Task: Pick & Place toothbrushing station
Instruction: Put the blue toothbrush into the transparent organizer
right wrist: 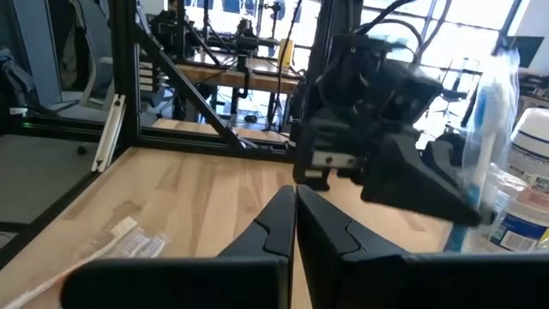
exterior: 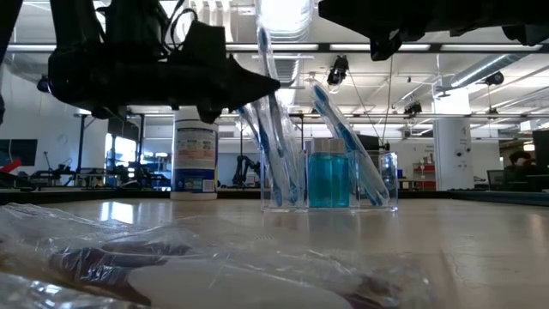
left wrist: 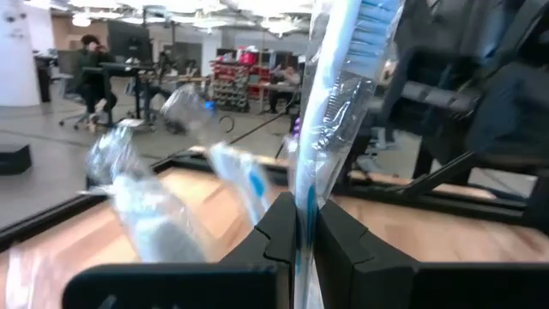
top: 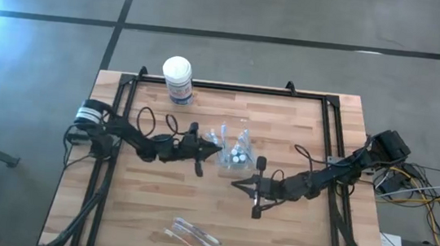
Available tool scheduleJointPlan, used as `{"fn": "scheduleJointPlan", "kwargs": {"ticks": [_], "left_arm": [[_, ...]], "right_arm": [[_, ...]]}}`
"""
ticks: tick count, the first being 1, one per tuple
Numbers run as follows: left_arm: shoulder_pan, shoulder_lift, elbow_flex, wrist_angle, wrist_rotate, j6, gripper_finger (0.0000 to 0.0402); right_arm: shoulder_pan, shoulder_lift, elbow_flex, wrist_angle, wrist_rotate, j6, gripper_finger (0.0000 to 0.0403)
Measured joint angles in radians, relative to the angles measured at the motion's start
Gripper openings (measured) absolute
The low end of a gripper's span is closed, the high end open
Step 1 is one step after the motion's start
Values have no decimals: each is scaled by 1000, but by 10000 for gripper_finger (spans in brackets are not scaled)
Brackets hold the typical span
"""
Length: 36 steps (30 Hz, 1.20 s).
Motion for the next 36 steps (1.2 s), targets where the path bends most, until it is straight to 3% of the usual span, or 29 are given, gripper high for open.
{"fn": "scheduleJointPlan", "kwargs": {"ticks": [21,36], "left_arm": [[11,183,24,8,-43,-97,23],[15,109,6,-36,41,-53,109]], "right_arm": [[0,0,-1,-14,-1,33,8],[0,0,-2,-15,-2,33,8]]}}
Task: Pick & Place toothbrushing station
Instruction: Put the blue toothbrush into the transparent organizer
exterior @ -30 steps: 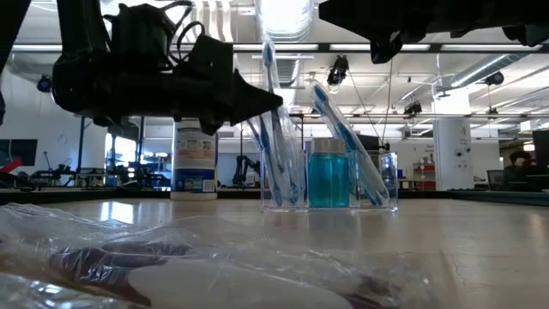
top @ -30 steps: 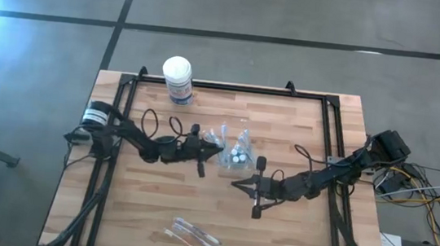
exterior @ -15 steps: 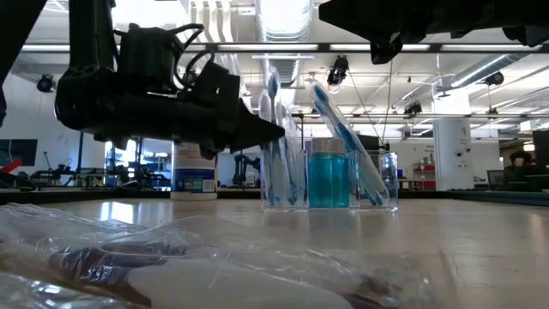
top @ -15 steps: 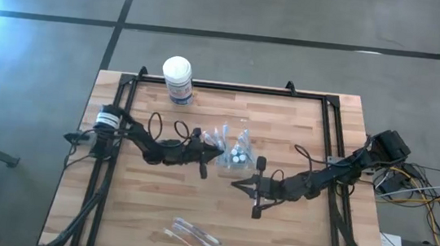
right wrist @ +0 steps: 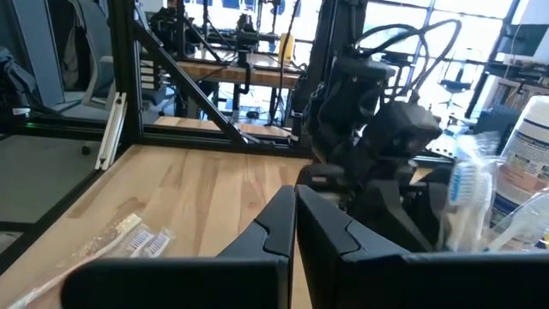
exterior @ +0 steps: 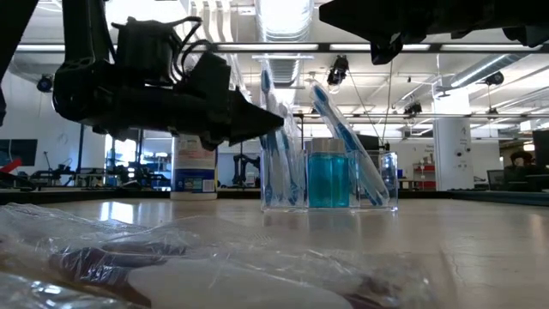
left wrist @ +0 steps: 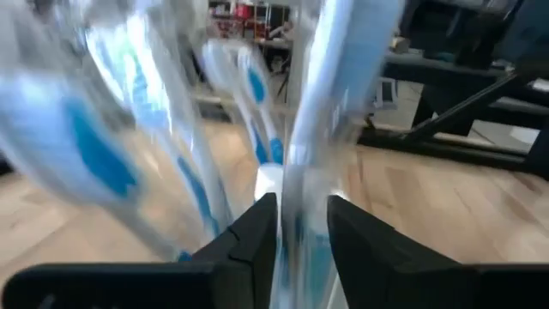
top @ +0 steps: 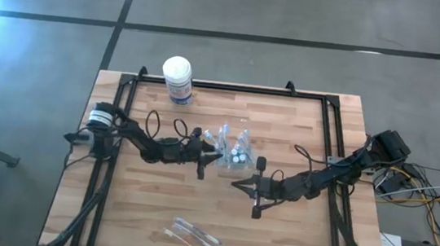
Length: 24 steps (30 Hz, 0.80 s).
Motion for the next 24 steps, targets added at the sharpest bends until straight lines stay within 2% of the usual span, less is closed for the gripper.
{"fn": "scheduleJointPlan", "kwargs": {"ticks": [5,13,19,24], "left_arm": [[0,-44,-13,-25,8,6,129],[0,-153,-14,-209,9,42,155],[-1,-324,-14,-417,31,100,161],[-2,-528,-14,-623,58,140,161]], "right_arm": [[0,0,-1,-1,0,0,8],[0,0,-2,-2,0,0,8],[0,0,-2,-3,0,0,8],[0,0,-2,-3,0,0,8]]}}
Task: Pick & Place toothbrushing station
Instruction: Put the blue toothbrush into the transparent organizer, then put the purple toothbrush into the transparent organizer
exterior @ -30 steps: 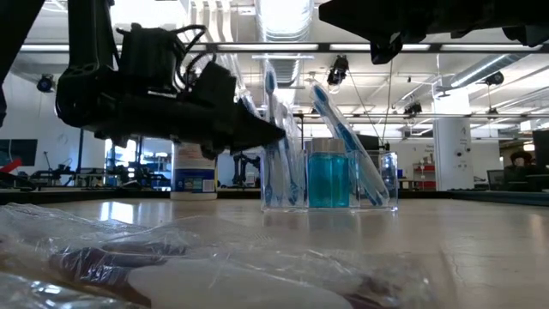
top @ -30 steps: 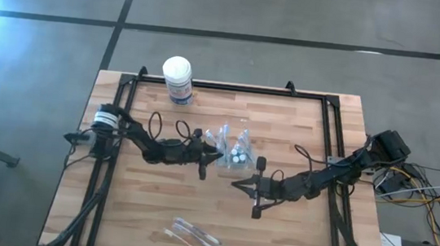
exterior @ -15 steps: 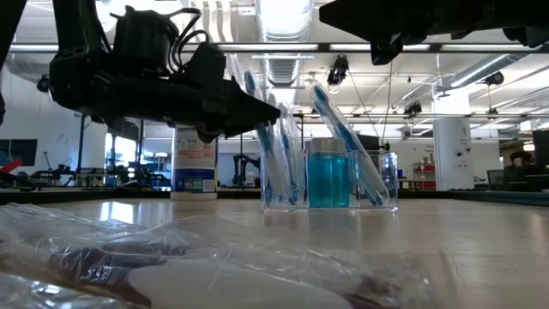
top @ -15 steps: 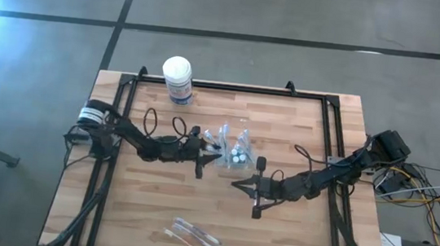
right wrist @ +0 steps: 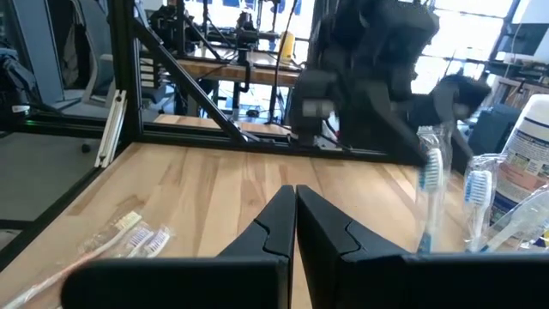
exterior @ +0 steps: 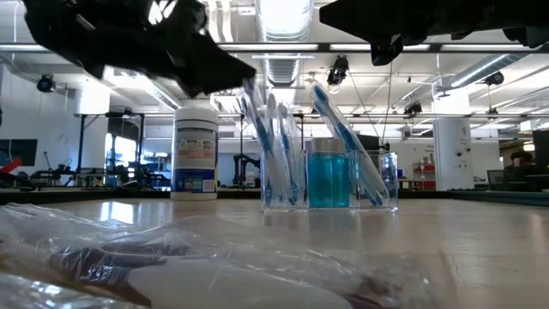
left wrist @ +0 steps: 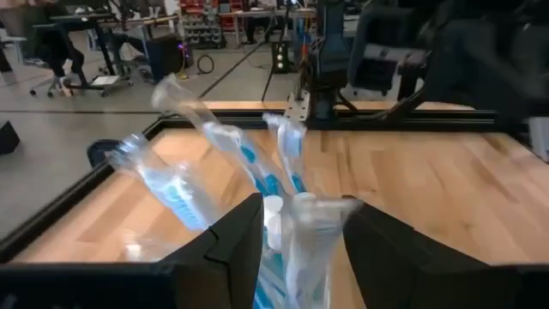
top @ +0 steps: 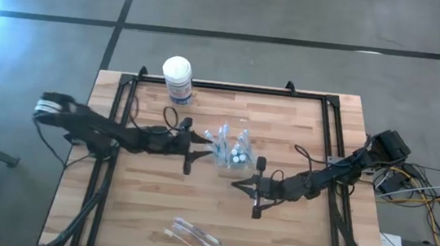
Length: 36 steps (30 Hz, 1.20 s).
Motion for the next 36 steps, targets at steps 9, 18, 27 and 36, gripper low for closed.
{"fn": "scheduleJointPlan", "kwargs": {"ticks": [9,18,27,36], "left_arm": [[0,-462,0,-485,123,-1,161],[-2,-859,-14,-934,238,-41,130],[-2,-1086,-181,-948,219,-45,10],[-2,-1197,-285,-953,219,-63,13]], "right_arm": [[0,0,0,-19,0,11,8],[-2,0,0,-18,0,11,8],[-23,26,0,-16,1,100,8],[-35,23,98,-315,-27,312,8]]}}
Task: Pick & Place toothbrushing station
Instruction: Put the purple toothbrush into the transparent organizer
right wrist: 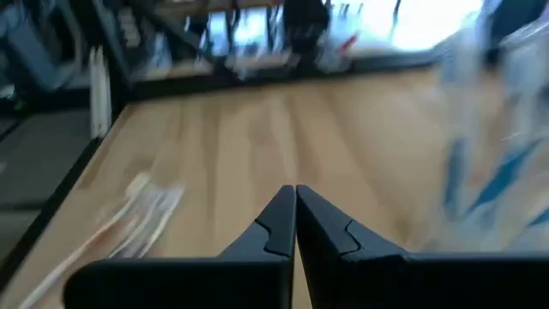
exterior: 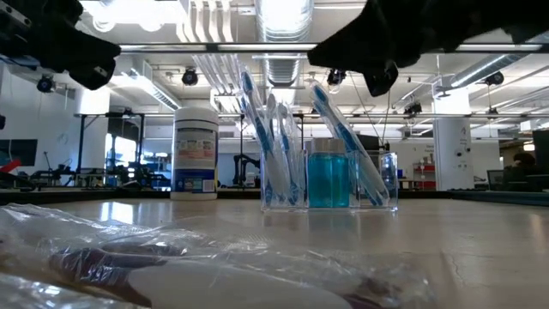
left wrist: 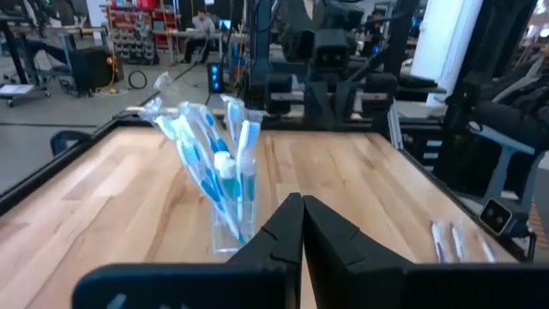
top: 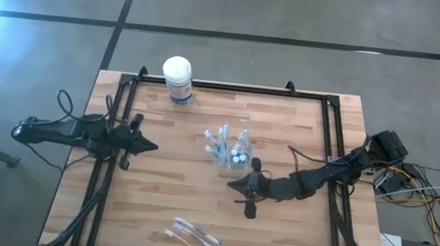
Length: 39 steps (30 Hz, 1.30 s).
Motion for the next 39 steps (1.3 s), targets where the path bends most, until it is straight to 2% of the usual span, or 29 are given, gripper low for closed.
{"fn": "scheduleJointPlan", "kwargs": {"ticks": [5,9,16,25,32,35,39], "left_arm": [[0,-30,-26,0,0,-18,10],[0,-37,-26,8,-1,-24,5],[0,-44,-26,6,0,-26,16],[0,-46,-26,5,10,-30,9],[0,-46,-26,5,11,-30,10],[0,-46,-26,8,11,-27,14],[0,-46,-26,24,11,-22,13]], "right_arm": [[0,19,253,-552,-75,197,8],[13,94,467,-852,-152,291,8],[23,283,792,-1064,-267,387,24],[27,656,1283,-1420,-453,495,137],[28,892,1613,-1681,-471,529,207],[28,943,1676,-1728,-490,526,220],[28,936,1628,-1667,-548,563,226]]}}
